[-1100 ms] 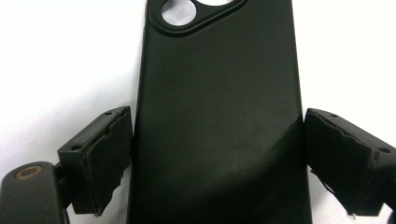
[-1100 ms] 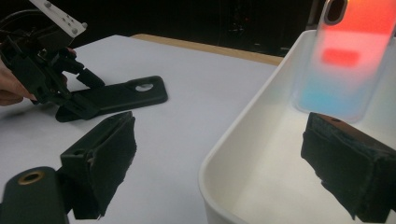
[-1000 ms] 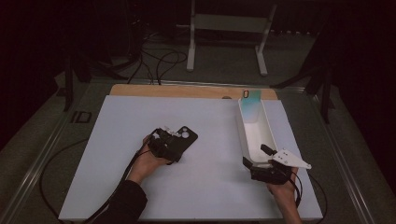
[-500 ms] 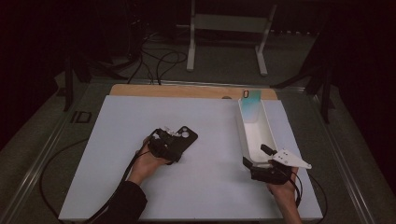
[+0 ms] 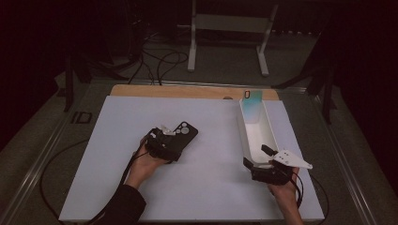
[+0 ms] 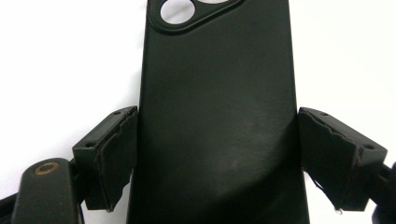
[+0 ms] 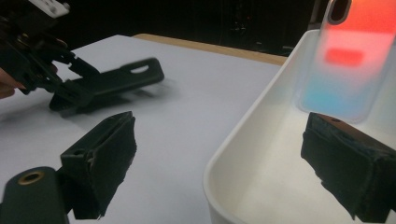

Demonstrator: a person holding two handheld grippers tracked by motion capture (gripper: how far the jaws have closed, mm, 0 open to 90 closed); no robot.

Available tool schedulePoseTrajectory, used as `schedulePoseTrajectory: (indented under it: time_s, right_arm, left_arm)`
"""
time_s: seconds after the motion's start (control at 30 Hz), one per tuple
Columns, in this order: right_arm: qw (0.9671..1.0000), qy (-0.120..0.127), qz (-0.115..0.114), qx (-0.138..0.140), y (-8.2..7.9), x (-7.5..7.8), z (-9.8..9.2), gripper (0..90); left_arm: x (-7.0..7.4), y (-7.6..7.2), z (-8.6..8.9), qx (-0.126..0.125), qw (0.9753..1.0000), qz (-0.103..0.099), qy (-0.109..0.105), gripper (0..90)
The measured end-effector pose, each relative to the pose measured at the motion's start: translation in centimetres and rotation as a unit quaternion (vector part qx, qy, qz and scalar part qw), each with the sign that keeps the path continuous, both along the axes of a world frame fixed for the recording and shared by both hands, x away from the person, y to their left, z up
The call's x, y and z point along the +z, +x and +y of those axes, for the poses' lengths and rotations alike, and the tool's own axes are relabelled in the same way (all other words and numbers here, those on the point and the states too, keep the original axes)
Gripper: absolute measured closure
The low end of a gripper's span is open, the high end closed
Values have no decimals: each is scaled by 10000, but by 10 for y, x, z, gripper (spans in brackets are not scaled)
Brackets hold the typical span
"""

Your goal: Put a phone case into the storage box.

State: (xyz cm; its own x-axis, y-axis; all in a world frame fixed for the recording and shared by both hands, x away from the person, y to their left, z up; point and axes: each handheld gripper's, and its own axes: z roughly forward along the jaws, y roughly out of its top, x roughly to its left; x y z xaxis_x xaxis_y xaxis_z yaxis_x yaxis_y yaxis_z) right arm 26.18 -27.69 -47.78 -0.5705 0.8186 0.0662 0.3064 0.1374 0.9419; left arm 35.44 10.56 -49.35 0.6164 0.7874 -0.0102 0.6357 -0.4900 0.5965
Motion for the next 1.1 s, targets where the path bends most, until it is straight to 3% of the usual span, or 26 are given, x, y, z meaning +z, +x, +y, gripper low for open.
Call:
schedulePoseTrajectory:
  time_s: [0.2,0.3,0.4,0.63,1.1]
  right_arm:
    - [9999,123,18,21,1,3,0,100]
    - [9998,173,12,16,1,8,-1,99]
    - [9997,226,15,28,2,13,0,99]
    - [9997,181,44,175,9,24,8,99]
    - [9974,104,330,628,27,43,33,98]
  left_arm:
    - [9,-9,3,-12,9996,-271,-99,165]
    - [15,-20,5,6,9982,-553,-213,164]
    - [19,-26,7,20,9975,-653,-270,164]
    - [26,-39,11,43,9959,-814,-395,163]
    - [32,-55,7,-64,9923,-1043,-666,162]
